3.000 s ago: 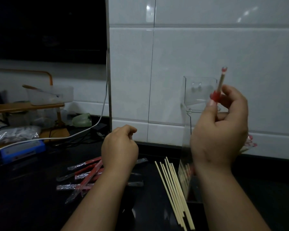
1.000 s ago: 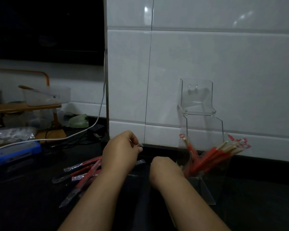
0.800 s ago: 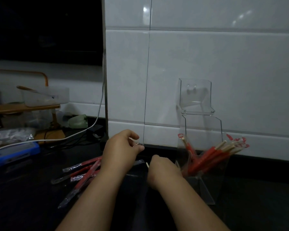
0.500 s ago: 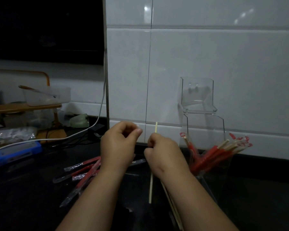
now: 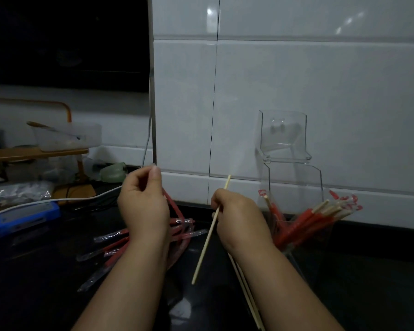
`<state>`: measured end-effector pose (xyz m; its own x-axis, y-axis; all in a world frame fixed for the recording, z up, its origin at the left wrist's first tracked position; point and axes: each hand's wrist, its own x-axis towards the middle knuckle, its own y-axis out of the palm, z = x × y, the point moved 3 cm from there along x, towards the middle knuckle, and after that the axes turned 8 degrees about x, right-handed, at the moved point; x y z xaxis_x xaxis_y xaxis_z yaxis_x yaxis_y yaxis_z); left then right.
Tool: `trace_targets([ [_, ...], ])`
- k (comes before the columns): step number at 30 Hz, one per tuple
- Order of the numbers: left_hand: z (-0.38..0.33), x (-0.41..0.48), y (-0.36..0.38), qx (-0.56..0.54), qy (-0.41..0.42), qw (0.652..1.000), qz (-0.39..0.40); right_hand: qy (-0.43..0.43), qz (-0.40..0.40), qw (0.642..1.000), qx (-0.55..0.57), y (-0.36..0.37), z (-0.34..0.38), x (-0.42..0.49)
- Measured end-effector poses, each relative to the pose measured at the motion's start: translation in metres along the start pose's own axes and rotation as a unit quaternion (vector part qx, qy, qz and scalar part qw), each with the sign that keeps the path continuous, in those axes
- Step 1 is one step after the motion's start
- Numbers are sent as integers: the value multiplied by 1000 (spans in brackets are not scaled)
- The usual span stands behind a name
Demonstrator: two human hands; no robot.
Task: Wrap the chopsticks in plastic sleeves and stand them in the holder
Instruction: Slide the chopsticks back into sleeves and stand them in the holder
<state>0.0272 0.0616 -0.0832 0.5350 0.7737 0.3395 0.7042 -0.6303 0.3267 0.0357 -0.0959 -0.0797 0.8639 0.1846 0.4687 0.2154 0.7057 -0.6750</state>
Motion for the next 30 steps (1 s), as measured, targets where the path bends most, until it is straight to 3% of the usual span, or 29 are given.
trace_targets([
  [10, 21, 14, -8, -126, -155, 974, -110, 78, 31, 968, 237, 9, -2, 0],
  [15, 23, 16, -10, -148, -168, 964, -145, 142, 17, 873, 466, 11, -4, 1],
  [18, 20, 11, -10, -90, -166, 972, -142, 107, -41, 888, 446, 7, -4, 3],
  [21, 13, 11, -13, 10, -60, 992, -108, 63, -111, 926, 356, 0, -1, 3],
  [24, 5, 8, 1, 128, 105, 985, 41, 32, -148, 941, 303, -4, 2, 0],
  [27, -4, -12, 16, 196, 223, 938, 180, 23, -157, 947, 279, -7, 3, -1],
  [30, -1, -26, 24, 276, 317, 873, 246, 21, -146, 933, 327, -13, 6, -3],
])
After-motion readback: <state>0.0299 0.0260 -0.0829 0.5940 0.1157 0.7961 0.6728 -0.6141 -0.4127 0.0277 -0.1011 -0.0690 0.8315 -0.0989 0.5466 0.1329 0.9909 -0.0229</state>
